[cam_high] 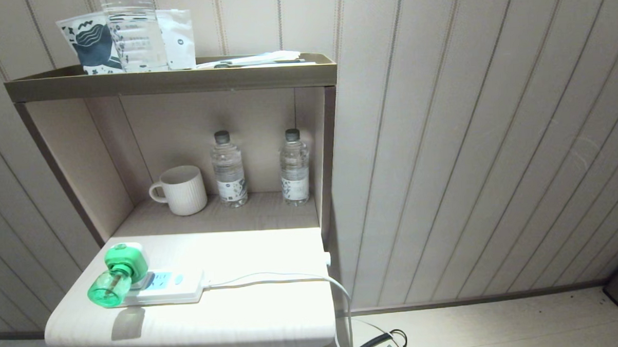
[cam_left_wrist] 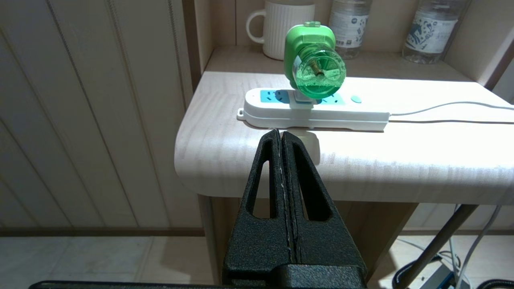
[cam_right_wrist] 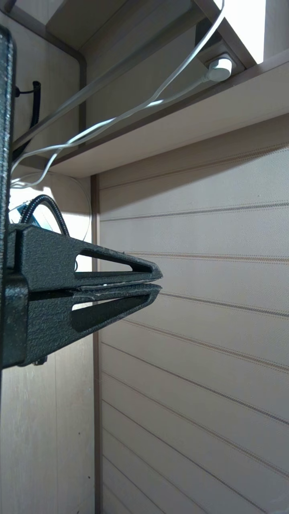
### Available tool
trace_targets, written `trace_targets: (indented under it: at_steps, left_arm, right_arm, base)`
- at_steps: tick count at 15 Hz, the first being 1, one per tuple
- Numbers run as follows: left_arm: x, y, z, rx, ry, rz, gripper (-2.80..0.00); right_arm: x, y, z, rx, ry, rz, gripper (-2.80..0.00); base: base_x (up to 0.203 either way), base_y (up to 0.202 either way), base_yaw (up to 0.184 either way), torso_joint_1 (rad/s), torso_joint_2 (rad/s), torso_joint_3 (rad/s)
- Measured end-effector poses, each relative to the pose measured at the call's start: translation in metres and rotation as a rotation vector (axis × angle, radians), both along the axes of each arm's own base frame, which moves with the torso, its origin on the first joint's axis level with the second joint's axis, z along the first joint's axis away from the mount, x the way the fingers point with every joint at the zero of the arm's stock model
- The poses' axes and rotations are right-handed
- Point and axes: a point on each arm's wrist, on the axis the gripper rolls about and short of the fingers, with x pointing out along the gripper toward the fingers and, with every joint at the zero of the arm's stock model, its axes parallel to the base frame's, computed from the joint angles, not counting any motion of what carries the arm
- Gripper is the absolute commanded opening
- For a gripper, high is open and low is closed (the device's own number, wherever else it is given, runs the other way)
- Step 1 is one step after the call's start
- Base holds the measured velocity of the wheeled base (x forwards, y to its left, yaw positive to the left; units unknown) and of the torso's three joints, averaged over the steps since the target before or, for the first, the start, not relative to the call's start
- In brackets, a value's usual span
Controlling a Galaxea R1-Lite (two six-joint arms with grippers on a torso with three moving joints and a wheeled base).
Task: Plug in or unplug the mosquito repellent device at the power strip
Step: Hold the socket with your right hand and unplug it with your left hand
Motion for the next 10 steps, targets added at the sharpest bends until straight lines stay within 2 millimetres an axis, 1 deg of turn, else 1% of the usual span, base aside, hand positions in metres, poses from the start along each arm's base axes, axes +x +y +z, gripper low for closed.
trace_targets:
  at_steps: [10]
  left_arm:
    - [0.0,0.0,0.0,-0.004,0.0,0.0,-2.8]
  right_arm:
    - [0.0,0.0,0.0,0.0,0.0,0.001,-2.8]
  base:
    - [0.0,0.0,0.0,0.0,0.0,0.0]
